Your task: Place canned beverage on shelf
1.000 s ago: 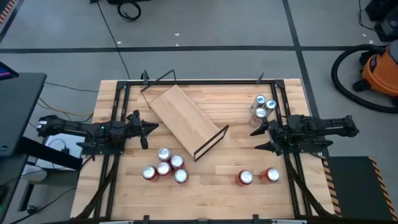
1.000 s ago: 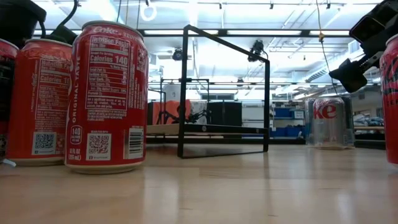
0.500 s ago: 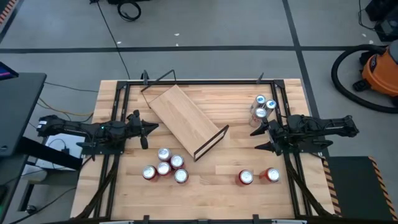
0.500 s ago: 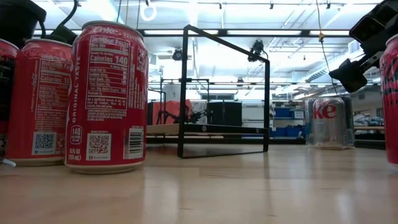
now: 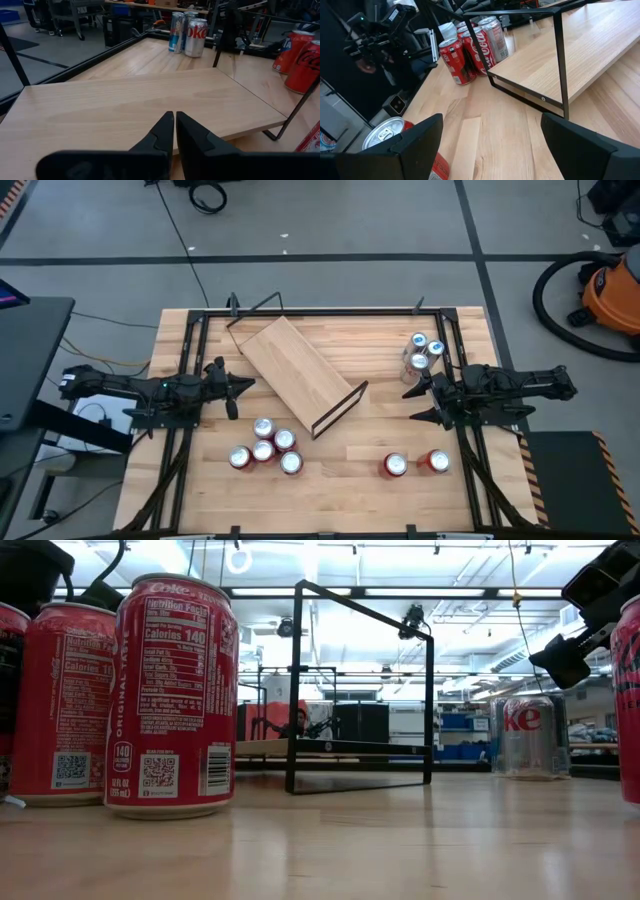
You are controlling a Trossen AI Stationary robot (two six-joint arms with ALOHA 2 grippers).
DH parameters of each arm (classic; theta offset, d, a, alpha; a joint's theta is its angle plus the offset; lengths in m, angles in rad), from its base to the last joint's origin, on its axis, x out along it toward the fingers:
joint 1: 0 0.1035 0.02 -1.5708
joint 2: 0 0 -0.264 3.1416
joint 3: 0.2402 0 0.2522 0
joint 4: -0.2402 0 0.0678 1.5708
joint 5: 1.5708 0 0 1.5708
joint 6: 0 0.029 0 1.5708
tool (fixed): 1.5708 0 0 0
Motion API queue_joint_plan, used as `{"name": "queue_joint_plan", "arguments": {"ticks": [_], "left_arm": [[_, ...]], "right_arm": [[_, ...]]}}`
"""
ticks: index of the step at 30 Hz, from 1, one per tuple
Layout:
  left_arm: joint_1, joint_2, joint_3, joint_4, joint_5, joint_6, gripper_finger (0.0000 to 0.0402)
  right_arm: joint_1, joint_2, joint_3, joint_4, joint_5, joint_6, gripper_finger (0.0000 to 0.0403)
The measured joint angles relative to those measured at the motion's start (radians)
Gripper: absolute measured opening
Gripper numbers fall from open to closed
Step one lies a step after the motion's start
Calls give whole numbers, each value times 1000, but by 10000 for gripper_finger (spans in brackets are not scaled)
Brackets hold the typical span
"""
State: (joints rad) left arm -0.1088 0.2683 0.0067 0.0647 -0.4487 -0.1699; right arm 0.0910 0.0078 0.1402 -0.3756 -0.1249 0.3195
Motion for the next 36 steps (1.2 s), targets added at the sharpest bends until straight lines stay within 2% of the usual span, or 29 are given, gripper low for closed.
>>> {"name": "queue_joint_plan", "arguments": {"ticks": [5, 10, 12, 16, 22, 26, 31, 34, 36], "left_arm": [[0, 0, 0, 18, 0, -55, 27], [0, -1, 0, 203, -3, -470, 27], [1, 0, 0, 254, -17, -546, 27], [1, -1, 0, 303, -94, -510, 27], [1, 0, 0, 304, -105, -440, 27], [1, 0, 0, 353, -105, -478, 27], [0, 0, 0, 369, -104, -606, 27], [1, 0, 0, 373, -107, -619, 27], [6, 0, 0, 371, -163, -598, 27]], "right_arm": [[0, 0, 0, 0, 0, 0, 347], [0, 0, 0, 0, 0, 0, 347], [0, 0, 0, 0, 0, 0, 347], [0, 0, 0, 0, 0, 0, 347], [0, 0, 0, 0, 0, 0, 347], [0, 0, 0, 0, 0, 0, 347], [0, 0, 0, 0, 0, 0, 347], [0, 0, 0, 0, 0, 0, 347], [0, 0, 0, 0, 0, 0, 347]]}}
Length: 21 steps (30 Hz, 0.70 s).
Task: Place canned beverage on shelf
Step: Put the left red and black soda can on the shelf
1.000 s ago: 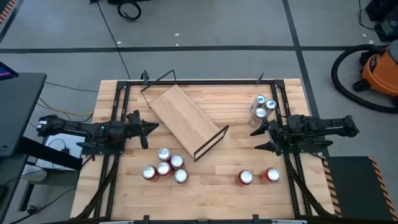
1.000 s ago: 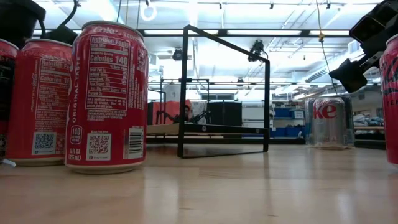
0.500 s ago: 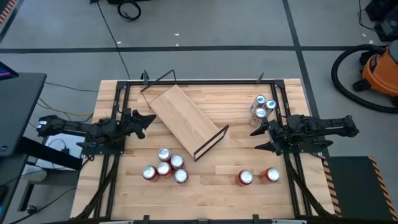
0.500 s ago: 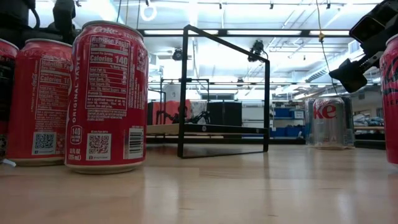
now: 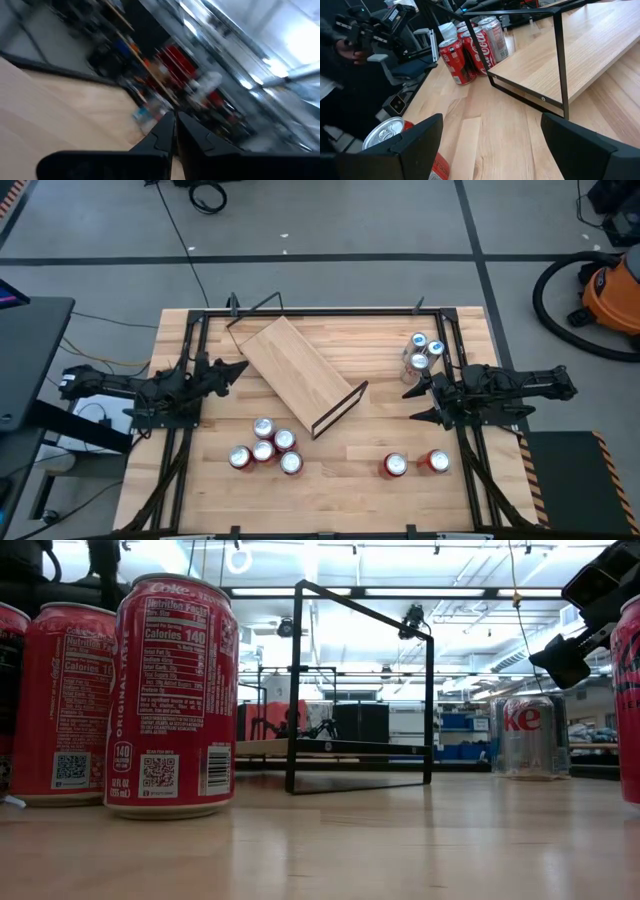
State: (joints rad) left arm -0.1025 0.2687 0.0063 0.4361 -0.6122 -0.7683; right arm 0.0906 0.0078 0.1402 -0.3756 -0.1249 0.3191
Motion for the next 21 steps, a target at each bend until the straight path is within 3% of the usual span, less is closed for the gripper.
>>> {"name": "queue_joint_plan", "arguments": {"ticks": [3, 6, 9, 14, 19, 21], "left_arm": [[8, 0, 0, 11, -63, -49, 27], [17, 0, 0, 49, -75, -191, 27], [17, 0, 0, 131, -76, -272, 27], [17, 1, 39, 266, -75, -137, 27], [15, 35, 158, 274, -46, 11, 27], [14, 73, 208, 269, -39, 63, 27]], "right_arm": [[0, 0, 0, 0, 0, -3, 347], [0, 0, 0, 22, 37, -107, 347], [0, 0, 0, 124, 77, -108, 347], [0, 0, 0, 409, 133, 83, 347], [-3, 13, 0, 669, 327, 213, 347], [-8, 23, 0, 744, 357, 253, 347]]}}
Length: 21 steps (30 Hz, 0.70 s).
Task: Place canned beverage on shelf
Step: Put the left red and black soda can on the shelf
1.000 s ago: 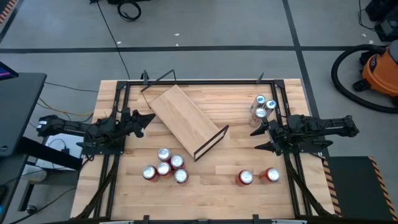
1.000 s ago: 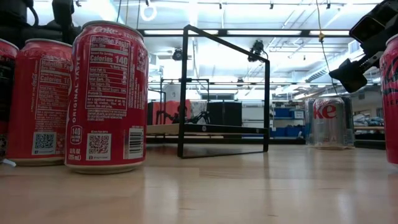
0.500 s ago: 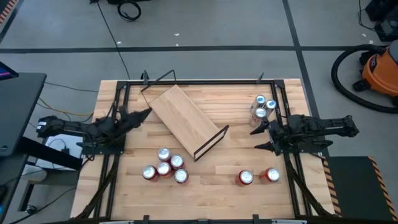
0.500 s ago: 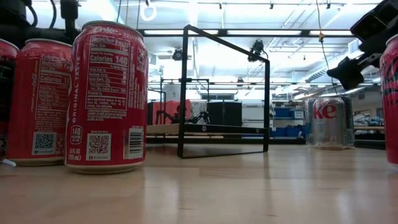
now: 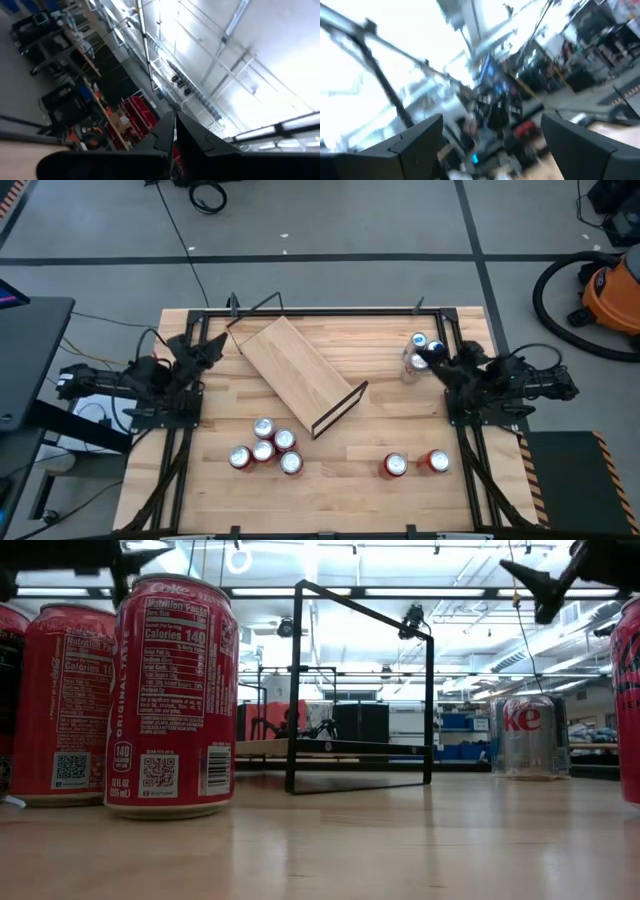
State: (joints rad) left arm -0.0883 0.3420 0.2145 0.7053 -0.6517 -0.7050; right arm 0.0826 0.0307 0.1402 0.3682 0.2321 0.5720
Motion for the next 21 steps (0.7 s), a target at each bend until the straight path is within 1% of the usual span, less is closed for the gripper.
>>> {"name": "queue_joint_plan", "arguments": {"ticks": [4, 7, 9, 11, 13, 16, 19, 21], "left_arm": [[0, 90, 96, 1, 1, 49, 27], [2, 161, 164, -4, 1, 83, 27], [3, 211, 211, -6, -3, 97, 27], [8, 250, 258, -39, -9, 98, 27], [18, 280, 308, -106, -9, 98, 27], [29, 302, 392, -240, 15, 82, 27], [30, 320, 485, -432, 31, 60, 27], [30, 334, 555, -574, 36, 52, 27]], "right_arm": [[-14, 40, 0, 117, -1, 39, 347], [-24, 101, 0, 222, -1, 62, 347], [-30, 157, 8, 281, 0, 39, 347], [-36, 222, 41, 297, 3, -13, 347], [-44, 290, 93, 276, 29, -47, 347], [-62, 399, 196, 160, 71, -82, 347], [-81, 509, 327, -2, 69, -117, 347], [-89, 583, 415, -78, 32, -164, 347]]}}
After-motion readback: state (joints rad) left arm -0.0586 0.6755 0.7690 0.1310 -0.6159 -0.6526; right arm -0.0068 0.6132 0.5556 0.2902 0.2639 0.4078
